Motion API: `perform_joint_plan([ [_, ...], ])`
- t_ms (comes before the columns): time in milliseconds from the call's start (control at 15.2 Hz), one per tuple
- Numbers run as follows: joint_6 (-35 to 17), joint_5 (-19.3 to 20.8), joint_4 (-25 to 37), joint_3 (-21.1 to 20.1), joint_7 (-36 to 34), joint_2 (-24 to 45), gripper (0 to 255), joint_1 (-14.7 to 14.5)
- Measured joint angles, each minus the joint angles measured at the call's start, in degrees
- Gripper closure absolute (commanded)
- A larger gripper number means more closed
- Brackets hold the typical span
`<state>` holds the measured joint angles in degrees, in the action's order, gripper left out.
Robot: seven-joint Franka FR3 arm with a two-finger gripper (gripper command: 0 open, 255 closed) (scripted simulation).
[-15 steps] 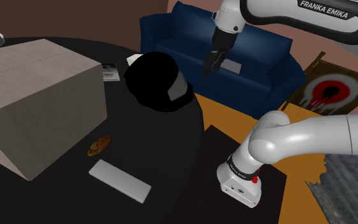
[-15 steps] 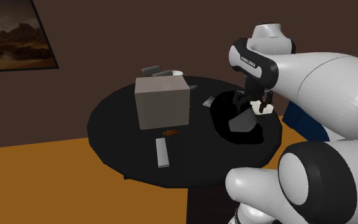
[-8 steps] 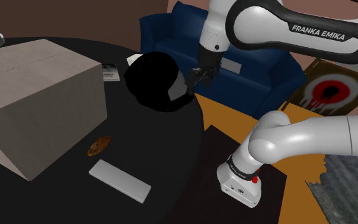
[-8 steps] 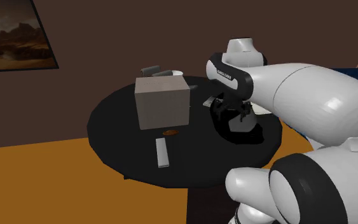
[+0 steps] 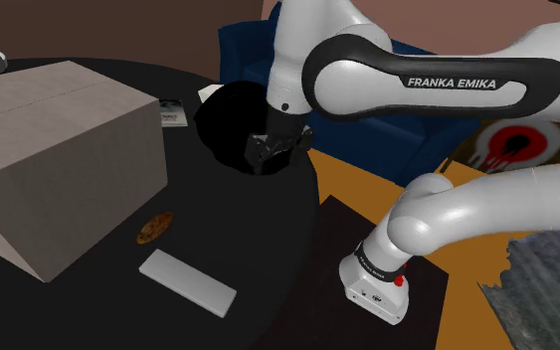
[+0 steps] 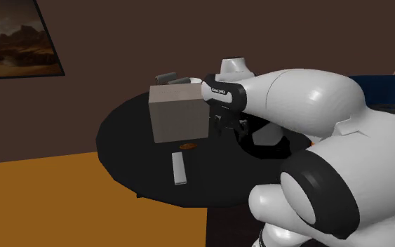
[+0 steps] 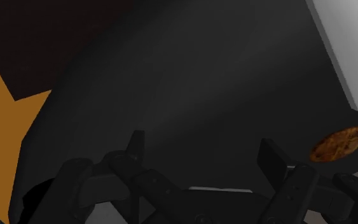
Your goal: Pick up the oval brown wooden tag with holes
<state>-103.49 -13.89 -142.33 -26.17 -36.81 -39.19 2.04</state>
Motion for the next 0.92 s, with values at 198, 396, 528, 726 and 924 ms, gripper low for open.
perform_joint_plan([
  [198,-3.2,-1.3,2.1,-5.0,-7.7,4.9,0,1.6],
  [396,-7.3,-1.3,4.8,-10.7,-16.1,11.3,0,3.9],
  [528,-9.9,-0.6,6.6,-14.4,-22.0,15.7,0,5.6],
  [726,-13.1,2.8,10.7,-20.1,-31.6,23.4,0,8.7],
  [924,-15.6,9.4,15.5,-24.8,-42.3,33.0,0,11.8],
])
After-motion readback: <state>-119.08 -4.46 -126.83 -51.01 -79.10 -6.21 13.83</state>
